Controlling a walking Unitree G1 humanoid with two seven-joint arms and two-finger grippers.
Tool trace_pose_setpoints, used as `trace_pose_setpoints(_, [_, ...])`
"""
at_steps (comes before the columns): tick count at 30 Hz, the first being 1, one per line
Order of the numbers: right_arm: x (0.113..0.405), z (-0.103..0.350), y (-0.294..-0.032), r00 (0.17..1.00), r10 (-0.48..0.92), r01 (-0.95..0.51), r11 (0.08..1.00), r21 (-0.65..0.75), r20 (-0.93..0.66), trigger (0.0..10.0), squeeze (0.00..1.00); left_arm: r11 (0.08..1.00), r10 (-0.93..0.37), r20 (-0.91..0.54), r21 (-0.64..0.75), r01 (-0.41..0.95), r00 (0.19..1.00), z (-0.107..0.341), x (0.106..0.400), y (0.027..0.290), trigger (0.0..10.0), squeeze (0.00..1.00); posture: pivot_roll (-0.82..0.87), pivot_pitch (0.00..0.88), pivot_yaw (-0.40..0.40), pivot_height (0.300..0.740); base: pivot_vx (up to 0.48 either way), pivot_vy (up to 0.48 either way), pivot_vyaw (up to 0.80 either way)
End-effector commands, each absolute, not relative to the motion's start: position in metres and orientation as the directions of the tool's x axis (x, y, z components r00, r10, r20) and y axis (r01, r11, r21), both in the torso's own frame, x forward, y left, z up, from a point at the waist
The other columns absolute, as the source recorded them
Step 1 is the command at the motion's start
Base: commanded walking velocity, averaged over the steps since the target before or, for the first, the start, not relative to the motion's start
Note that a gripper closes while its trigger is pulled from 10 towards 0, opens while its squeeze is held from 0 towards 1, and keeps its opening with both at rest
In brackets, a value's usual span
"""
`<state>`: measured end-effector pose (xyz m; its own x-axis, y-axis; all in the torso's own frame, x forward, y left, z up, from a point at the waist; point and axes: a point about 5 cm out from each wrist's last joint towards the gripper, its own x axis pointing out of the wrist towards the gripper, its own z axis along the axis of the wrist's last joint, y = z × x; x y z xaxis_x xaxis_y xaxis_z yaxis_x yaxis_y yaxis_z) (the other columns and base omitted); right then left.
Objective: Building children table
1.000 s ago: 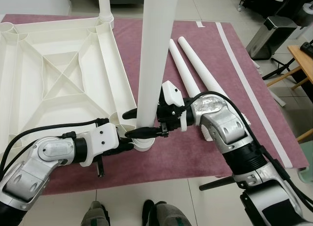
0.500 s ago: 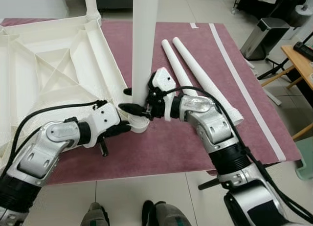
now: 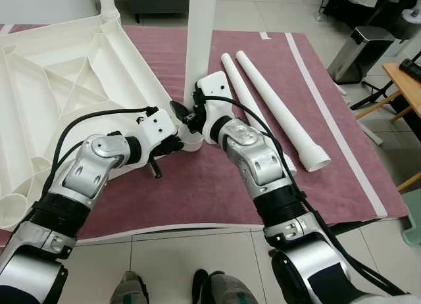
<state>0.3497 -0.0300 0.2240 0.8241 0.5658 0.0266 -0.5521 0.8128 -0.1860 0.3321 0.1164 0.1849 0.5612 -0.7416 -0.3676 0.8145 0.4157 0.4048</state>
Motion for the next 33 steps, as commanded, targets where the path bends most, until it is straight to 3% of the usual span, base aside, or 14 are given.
trace_pose_setpoints(1, [0.344, 0.199, -0.025, 0.824, 0.563, -0.56, 0.794, -0.235, -0.061, 10.0, 0.0, 0.452, -0.737, -0.295, 0.453, 0.768, 0.608, 0.193, 0.332, 0.114, 0.0, 0.0, 0.12, 0.175, -0.042, 0.74, 0.0, 0.0, 0.0])
trace_pose_setpoints(4, [0.342, 0.202, -0.023, 0.81, 0.585, -0.576, 0.783, -0.235, -0.037, 10.0, 0.0, 0.439, -0.747, -0.296, 0.453, 0.776, 0.596, 0.192, 0.33, 0.114, 0.0, 0.0, 0.12, 0.172, -0.045, 0.74, 0.0, 0.0, 0.0])
trace_pose_setpoints(5, [0.34, 0.205, -0.021, 0.787, 0.617, -0.603, 0.766, -0.222, -0.012, 10.0, 1.0, 0.434, -0.751, -0.296, 0.452, 0.779, 0.59, 0.191, 0.329, 0.113, 0.0, 0.0, 0.12, 0.17, -0.048, 0.74, 0.0, 0.0, 0.0])
trace_pose_setpoints(7, [0.34, 0.206, -0.021, 0.783, 0.623, -0.609, 0.763, -0.218, -0.005, 10.0, 1.0, 0.433, -0.752, -0.296, 0.453, 0.78, 0.589, 0.191, 0.329, 0.113, 0.0, 0.0, 0.12, 0.17, -0.048, 0.74, 0.0, 0.0, 0.0])
trace_pose_setpoints(8, [0.333, 0.214, -0.019, 0.706, 0.707, -0.686, 0.695, -0.216, 0.034, 10.0, 0.87, 0.42, -0.762, -0.294, 0.453, 0.786, 0.577, 0.192, 0.326, 0.113, 0.0, 0.0, 0.12, 0.17, -0.05, 0.74, 0.0, 0.0, 0.0])
trace_pose_setpoints(9, [0.33, 0.218, -0.02, 0.676, 0.735, -0.71, 0.668, -0.224, 0.049, 10.0, 0.0, 0.411, -0.769, -0.294, 0.454, 0.791, 0.568, 0.192, 0.325, 0.112, 0.0, 0.0, 0.13, 0.167, -0.05, 0.74, 0.0, 0.0, 0.0])
trace_pose_setpoints(12, [0.325, 0.225, -0.023, 0.613, 0.787, -0.755, 0.611, -0.24, 0.073, 10.0, 0.0, 0.383, -0.79, -0.289, 0.456, 0.803, 0.541, 0.193, 0.32, 0.112, 0.0, 0.0, 0.12, 0.166, -0.05, 0.74, 0.0, 0.0, 0.0])
trace_pose_setpoints(15, [0.314, 0.234, -0.032, 0.482, 0.873, -0.829, 0.482, -0.283, 0.075, 10.0, 0.0, 0.323, -0.83, -0.282, 0.459, 0.827, 0.481, 0.196, 0.308, 0.112, 0.0, 0.0, 0.12, 0.164, -0.049, 0.74, 0.0, 0.0, 0.0])
trace_pose_setpoints(18, [0.311, 0.235, -0.037, 0.446, 0.893, -0.843, 0.443, -0.304, 0.066, 10.0, 0.0, 0.296, -0.842, -0.285, 0.464, 0.835, 0.457, 0.197, 0.302, 0.112, 0.0, 0.0, 0.12, 0.161, -0.049, 0.74, 0.0, 0.0, 0.0])
trace_pose_setpoints(19, [0.308, 0.236, -0.046, 0.387, 0.922, -0.865, 0.375, -0.333, 0.033, 10.0, 0.0, 0.237, -0.867, -0.295, 0.466, 0.853, 0.402, 0.199, 0.29, 0.114, 0.0, 0.0, 0.12, 0.159, -0.049, 0.74, 0.0, 0.0, 0.0])
trace_pose_setpoints(21, [0.307, 0.235, -0.053, 0.348, 0.938, -0.879, 0.327, -0.348, 0.002, 10.0, 0.0, 0.189, -0.885, -0.302, 0.463, 0.866, 0.355, 0.2, 0.28, 0.115, 0.0, 0.0, 0.12, 0.159, -0.049, 0.74, 0.0, 0.0, 0.0])
trace_pose_setpoints(26, [0.303, 0.231, -0.06, 0.273, 0.96, -0.906, 0.235, -0.352, -0.059, 10.0, 0.0, 0.117, -0.902, -0.326, 0.45, 0.885, 0.284, 0.199, 0.265, 0.116, 0.0, 0.0, 0.12, 0.157, -0.05, 0.74, 0.0, 0.0, 0.0])
trace_pose_setpoints(33, [0.293, 0.213, -0.063, 0.101, 0.979, -0.957, 0.047, -0.287, -0.178, 10.0, 0.0, -0.009, -0.927, -0.347, 0.401, 0.916, 0.144, 0.199, 0.236, 0.116, 0.0, 0.0, 0.13, 0.16, -0.057, 0.74, 0.0, 0.0, 0.0])
